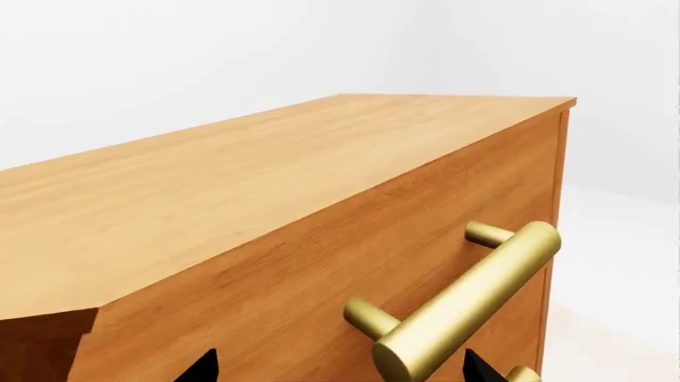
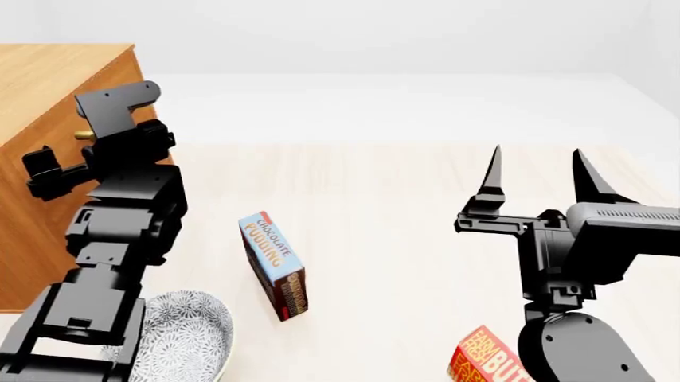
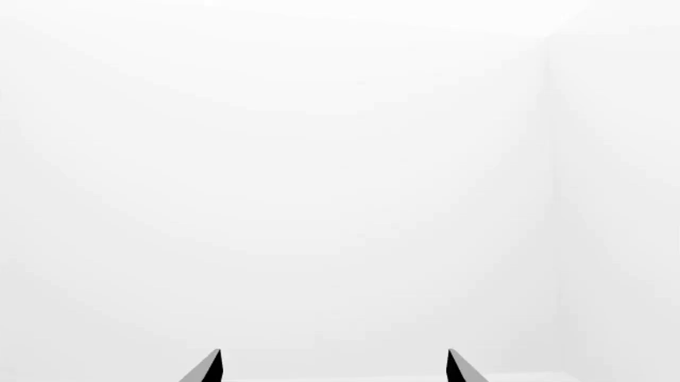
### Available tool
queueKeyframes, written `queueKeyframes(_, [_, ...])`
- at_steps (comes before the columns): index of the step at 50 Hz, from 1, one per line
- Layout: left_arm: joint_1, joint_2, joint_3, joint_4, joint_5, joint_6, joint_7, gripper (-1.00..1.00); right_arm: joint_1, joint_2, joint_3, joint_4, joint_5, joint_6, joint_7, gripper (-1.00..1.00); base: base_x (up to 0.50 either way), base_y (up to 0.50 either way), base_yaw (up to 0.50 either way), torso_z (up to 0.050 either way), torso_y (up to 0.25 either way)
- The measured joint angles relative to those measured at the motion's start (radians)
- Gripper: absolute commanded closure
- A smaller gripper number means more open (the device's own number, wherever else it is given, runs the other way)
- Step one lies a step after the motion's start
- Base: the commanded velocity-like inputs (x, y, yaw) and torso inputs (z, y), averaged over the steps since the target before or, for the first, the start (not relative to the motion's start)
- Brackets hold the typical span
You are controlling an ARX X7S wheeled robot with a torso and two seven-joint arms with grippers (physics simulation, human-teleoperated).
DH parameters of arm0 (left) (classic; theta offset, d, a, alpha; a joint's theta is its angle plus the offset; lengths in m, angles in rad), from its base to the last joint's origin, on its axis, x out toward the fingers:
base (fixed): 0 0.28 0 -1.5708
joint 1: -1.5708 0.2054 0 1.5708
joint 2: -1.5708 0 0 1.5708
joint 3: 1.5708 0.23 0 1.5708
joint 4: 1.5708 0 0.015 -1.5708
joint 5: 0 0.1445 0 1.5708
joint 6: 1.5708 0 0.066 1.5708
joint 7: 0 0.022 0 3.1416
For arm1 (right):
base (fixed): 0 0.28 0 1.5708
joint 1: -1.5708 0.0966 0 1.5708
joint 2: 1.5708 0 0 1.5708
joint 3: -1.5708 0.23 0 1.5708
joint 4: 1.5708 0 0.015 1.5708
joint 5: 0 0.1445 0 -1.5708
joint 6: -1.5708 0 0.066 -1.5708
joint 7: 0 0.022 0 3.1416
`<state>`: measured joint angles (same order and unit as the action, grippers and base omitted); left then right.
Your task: Put the butter at the front in the top drawer of the cabinet and close it.
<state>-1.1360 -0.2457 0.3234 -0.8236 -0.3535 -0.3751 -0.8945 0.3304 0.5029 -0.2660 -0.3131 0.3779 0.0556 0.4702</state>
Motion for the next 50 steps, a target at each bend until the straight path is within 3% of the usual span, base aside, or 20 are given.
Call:
queueKeyframes(10, [0.030,-0.022,0.000,0.086,-0.021,-0.040,-0.002,-1.00,0.000,0.000,-0.001,0.002,0.000,-0.003,-0.001,-1.00,0.00,0.00,0.00,0.000,0.001])
queueKeyframes(28, [0.139,-0.063,0.012,0.447,-0.101,-0.221,0.000,-1.00,-0.006,0.007,0.001,-0.008,0.004,-0.003,0.002,-1.00,0.00,0.00,0.00,0.000,0.000])
queueKeyframes(50, [0.249,-0.109,0.067,0.764,-0.221,-0.294,0.143,-1.00,0.004,0.002,-0.009,-0.001,-0.001,-0.002,0.003,-1.00,0.00,0.00,0.00,0.000,0.000])
